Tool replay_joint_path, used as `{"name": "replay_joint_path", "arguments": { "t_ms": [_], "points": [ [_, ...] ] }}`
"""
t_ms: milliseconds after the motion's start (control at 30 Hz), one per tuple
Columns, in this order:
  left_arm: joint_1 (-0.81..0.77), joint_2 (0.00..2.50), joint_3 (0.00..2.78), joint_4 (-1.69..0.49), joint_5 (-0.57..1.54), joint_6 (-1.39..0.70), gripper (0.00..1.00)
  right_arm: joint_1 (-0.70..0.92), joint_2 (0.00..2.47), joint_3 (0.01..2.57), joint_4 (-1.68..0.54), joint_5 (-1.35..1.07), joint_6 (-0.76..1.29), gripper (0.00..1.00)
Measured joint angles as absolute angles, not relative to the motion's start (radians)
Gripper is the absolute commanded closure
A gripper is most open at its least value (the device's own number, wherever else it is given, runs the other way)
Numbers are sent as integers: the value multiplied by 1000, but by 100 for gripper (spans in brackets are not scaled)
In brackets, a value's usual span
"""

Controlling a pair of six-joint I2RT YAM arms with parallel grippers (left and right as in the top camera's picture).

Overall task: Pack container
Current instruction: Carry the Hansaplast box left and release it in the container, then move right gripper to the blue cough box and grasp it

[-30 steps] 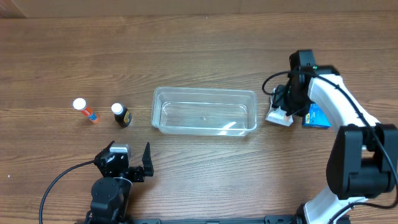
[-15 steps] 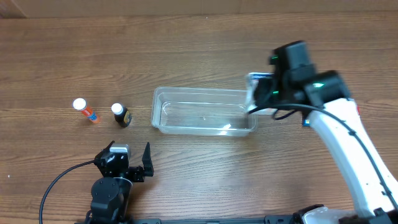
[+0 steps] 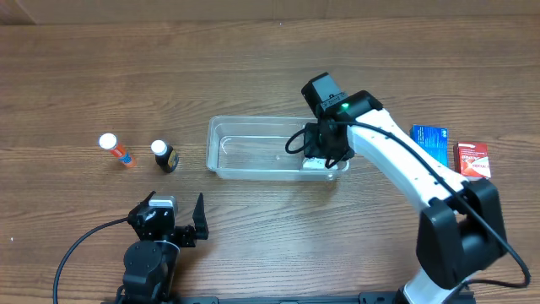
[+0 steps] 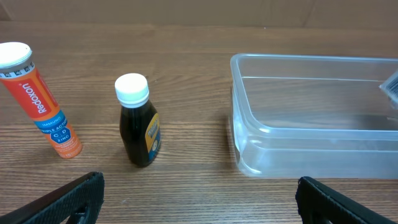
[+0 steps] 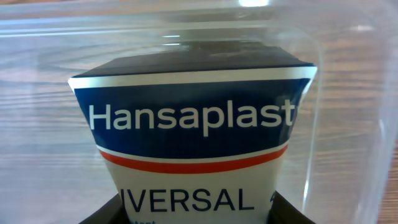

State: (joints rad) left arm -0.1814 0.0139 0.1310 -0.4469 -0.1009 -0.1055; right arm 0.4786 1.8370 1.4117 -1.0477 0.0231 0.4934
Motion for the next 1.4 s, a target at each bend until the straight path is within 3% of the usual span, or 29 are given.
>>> {"name": "replay_joint_path", "arguments": {
  "t_ms": [100,267,667,900,1033,1300,1400],
  "points": [
    [-181,14,131,-447,-101,-105,0,478,1845,1411,-1036,33,495,51],
    [-181,14,131,-447,-101,-105,0,478,1845,1374,-1005,37,495,33],
    [-181,14,131,-447,-101,-105,0,478,1835,1371,-1006,63,466,26],
    [-181,14,131,-447,-101,-105,0,448,1585,1437,-1007,74,442,10],
    [-181,14,131,-447,-101,-105,0,290,1460,1453,-1045,111,407,0],
    [-181,14,131,-447,-101,-105,0,-121,1628,1431,-1053,75,183,0],
    [-181,14,131,-447,-101,-105,0,-200,1737,1430,-1040,26,106,0]
  ]
}}
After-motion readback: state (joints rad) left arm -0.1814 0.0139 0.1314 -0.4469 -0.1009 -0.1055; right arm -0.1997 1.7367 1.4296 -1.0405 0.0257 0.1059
